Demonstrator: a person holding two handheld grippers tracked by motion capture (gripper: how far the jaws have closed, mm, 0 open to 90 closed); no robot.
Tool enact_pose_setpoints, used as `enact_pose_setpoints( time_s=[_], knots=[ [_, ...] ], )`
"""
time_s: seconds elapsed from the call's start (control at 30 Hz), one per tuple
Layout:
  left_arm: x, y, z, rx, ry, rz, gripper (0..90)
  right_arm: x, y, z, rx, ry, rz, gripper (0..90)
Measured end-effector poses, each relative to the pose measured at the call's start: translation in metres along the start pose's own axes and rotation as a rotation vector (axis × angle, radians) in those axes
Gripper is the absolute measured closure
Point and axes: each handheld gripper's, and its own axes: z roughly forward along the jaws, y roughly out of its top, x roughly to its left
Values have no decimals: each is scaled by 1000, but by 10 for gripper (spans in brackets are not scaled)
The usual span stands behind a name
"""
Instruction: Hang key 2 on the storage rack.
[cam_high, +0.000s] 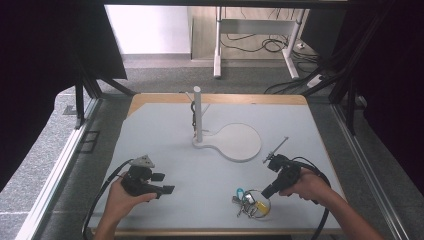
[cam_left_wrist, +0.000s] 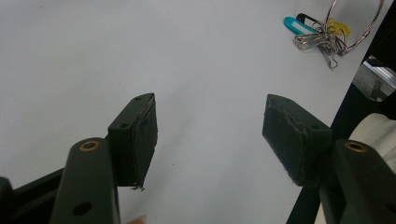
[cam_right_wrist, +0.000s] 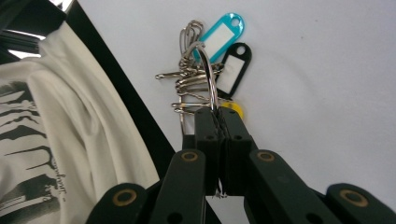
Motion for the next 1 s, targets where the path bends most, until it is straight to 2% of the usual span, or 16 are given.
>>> enact_pose_setpoints(
  time_s=[0.33, 0.53, 0.8, 1.0],
  knots=[
    [2, -1, -1, 2, -3, 0, 359, -1, 5, -29, -50, 8, 19, 882],
    [2, -1, -1, -1, -5, -2, 359, 2, 11, -53, -72, -17, 9, 882],
    [2, -1, -1, -11, -6, -5, 359, 3, 23, -76, -67, -45, 9, 883],
    [2, -1, -1, -11, -9, -3, 360, 0, 33, -89, -34, -61, 20, 882]
  ],
)
